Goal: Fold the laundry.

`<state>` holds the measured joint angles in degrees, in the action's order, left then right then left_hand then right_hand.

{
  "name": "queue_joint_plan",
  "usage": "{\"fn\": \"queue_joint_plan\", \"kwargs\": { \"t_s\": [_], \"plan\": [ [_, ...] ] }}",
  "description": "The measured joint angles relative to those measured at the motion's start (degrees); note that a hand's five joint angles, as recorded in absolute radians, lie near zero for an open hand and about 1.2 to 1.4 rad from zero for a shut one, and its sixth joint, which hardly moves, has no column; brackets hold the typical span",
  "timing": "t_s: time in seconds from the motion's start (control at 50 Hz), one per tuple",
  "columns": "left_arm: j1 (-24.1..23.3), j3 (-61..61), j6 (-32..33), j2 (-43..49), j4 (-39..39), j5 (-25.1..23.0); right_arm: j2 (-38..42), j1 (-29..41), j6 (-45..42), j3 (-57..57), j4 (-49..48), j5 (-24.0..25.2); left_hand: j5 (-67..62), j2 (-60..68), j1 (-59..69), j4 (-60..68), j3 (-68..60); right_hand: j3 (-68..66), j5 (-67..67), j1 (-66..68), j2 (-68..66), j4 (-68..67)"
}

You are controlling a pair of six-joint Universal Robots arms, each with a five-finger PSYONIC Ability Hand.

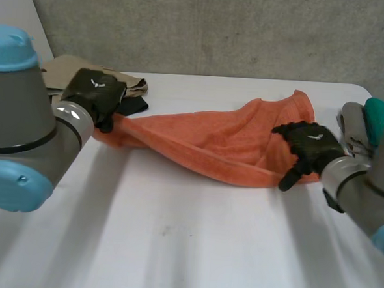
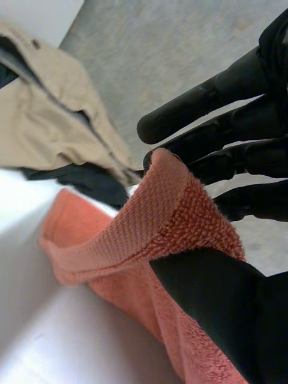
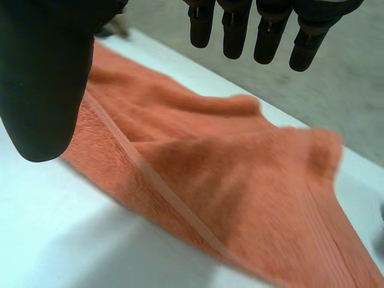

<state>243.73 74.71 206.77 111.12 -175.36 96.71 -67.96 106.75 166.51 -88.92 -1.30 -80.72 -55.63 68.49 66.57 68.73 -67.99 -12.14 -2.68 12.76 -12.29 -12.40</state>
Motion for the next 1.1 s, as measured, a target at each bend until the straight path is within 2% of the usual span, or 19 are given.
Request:
{"fn": "queue_joint_plan", "kwargs": {
  "t_s": [0.1,0.22,0.3,0.4,0.48,0.58,0.64,0.74,0.78,0.88,0.94,0.98,1.1],
  "plan": [
    [-1.06,1.31,-0.62,-4.85,-0.03,-2.67,-1.73,-4.55,9.28,-1.77,2.79,1.40,0.00,0.07,0.00,0.01,0.00,0.00,-0.01,0.00,0.00,0.00],
    [-2.38,0.56,-3.65,-8.27,-0.07,-4.71,-1.87,-6.36,13.97,-5.13,2.50,3.78,0.00,0.07,0.00,0.03,-0.11,0.00,0.00,0.00,0.00,0.00],
    [-3.19,-0.82,-6.35,-9.58,-0.06,-5.05,-1.42,-5.77,14.55,-6.37,-0.14,4.51,0.00,0.07,0.00,0.04,-0.12,0.00,0.00,0.00,0.00,0.00],
    [-4.37,-2.77,-8.92,-10.76,-0.06,-5.11,1.60,-1.30,15.56,-5.22,-5.30,3.96,0.00,0.07,0.00,0.04,-0.12,0.00,-0.02,0.00,0.00,0.00],
    [-5.40,-4.24,-9.49,-11.58,-0.07,-5.06,4.56,2.44,17.20,-2.66,-8.29,2.34,0.00,0.07,0.00,0.04,-0.12,0.00,0.00,0.00,0.00,0.00],
    [-7.31,-6.93,-9.57,-13.63,-0.11,-4.97,11.77,7.95,20.07,5.27,-11.54,-3.67,0.00,0.09,0.00,0.04,-0.12,0.00,-0.02,0.00,0.00,0.00],
    [-7.85,-7.93,-9.55,-14.60,-0.22,-4.95,13.94,8.75,20.35,7.93,-11.76,-5.54,0.00,0.11,0.00,0.04,-0.12,0.00,0.00,0.00,0.00,0.00],
    [-8.73,-11.10,-9.54,-18.32,-1.43,-4.89,21.71,9.34,18.86,17.87,-11.11,-11.42,0.00,0.20,0.00,0.05,-0.37,-1.04,-1.01,0.70,-0.92,-0.91],
    [-8.76,-11.85,-9.54,-19.39,-1.98,-4.86,23.05,9.15,17.84,19.73,-10.91,-12.45,0.00,0.22,0.00,0.05,-0.40,-3.89,-3.82,2.95,-3.71,-3.60],
    [-8.50,-13.42,-9.58,-22.26,-3.48,-4.79,25.08,6.59,13.66,23.06,-10.62,-14.32,0.00,0.23,0.00,0.05,-0.40,-26.13,-24.37,25.87,-26.16,-25.79],
    [-8.14,-14.07,-9.61,-23.73,-4.11,-4.75,24.89,3.76,11.28,23.49,-10.55,-14.62,0.00,0.24,0.00,0.05,-0.40,-50.21,-49.07,50.55,-51.42,-49.99],
    [-7.75,-14.28,-9.58,-24.31,-4.28,-4.68,24.10,1.61,9.95,22.99,-10.49,-14.29,0.00,0.24,0.00,0.05,-0.40,-55.33,-53.25,52.09,-55.39,-55.28],
    [-4.86,-13.90,-9.43,-24.65,-4.19,-4.70,18.58,-3.09,5.90,20.00,-9.69,-10.78,0.00,0.25,0.00,0.05,-0.40,-55.78,-53.26,52.09,-55.39,-56.04]
  ]
}}
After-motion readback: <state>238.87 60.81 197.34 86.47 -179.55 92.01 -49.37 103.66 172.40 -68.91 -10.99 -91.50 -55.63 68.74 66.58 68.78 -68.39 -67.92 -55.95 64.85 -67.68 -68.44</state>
